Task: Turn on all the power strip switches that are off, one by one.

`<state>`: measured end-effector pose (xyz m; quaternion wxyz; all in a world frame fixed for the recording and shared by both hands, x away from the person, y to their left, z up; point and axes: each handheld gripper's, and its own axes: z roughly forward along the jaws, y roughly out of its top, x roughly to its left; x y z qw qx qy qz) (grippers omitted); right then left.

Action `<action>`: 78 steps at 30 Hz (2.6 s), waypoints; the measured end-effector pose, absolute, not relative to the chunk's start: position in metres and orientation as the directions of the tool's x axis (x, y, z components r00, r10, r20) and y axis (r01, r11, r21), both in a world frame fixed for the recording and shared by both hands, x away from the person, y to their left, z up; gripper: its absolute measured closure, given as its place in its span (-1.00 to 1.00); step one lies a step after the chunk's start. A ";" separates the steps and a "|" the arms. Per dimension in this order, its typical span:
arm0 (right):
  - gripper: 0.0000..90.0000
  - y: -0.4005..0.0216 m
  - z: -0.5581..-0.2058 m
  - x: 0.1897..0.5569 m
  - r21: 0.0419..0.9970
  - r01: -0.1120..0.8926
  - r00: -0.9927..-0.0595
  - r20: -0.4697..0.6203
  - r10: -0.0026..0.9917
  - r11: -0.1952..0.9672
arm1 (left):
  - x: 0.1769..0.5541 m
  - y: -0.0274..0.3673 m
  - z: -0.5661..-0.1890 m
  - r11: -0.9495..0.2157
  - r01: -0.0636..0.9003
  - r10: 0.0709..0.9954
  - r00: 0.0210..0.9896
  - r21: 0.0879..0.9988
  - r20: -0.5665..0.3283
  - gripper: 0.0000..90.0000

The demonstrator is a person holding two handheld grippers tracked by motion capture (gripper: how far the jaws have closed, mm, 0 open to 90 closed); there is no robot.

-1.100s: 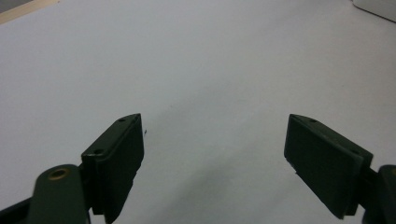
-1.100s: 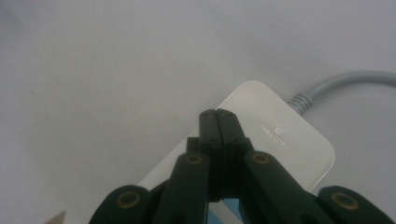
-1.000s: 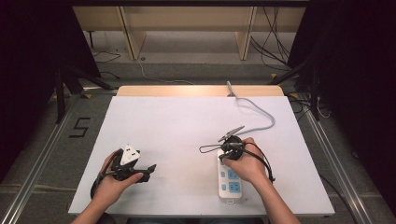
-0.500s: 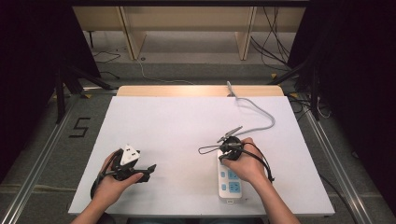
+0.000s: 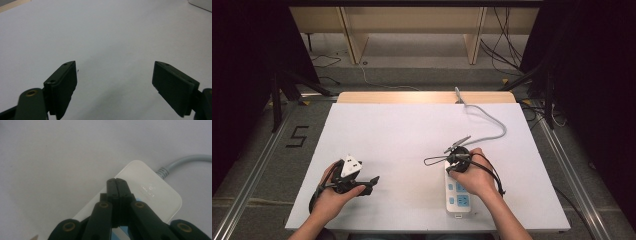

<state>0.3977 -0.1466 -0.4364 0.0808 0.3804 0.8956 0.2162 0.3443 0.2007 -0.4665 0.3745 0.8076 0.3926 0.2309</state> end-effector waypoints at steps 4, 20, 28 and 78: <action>1.00 -0.147 -0.437 0.398 0.449 0.648 -0.695 0.020 0.719 0.615 | 0.344 0.201 -0.467 -0.411 0.462 0.807 0.585 0.786 0.079 -0.56; 1.00 -0.146 -0.437 0.398 0.441 0.652 -0.694 0.020 0.719 0.617 | 0.344 0.200 -0.467 -0.412 0.462 0.807 0.585 0.785 0.080 -0.56; 1.00 -0.147 -0.438 0.399 0.439 0.655 -0.694 0.028 0.720 0.614 | 0.344 0.200 -0.467 -0.415 0.462 0.806 0.586 0.784 0.081 -0.56; 1.00 -0.153 -0.432 0.399 0.457 0.666 -0.682 0.052 0.730 0.589 | 0.345 0.201 -0.467 -0.411 0.463 0.807 0.586 0.785 0.077 -0.55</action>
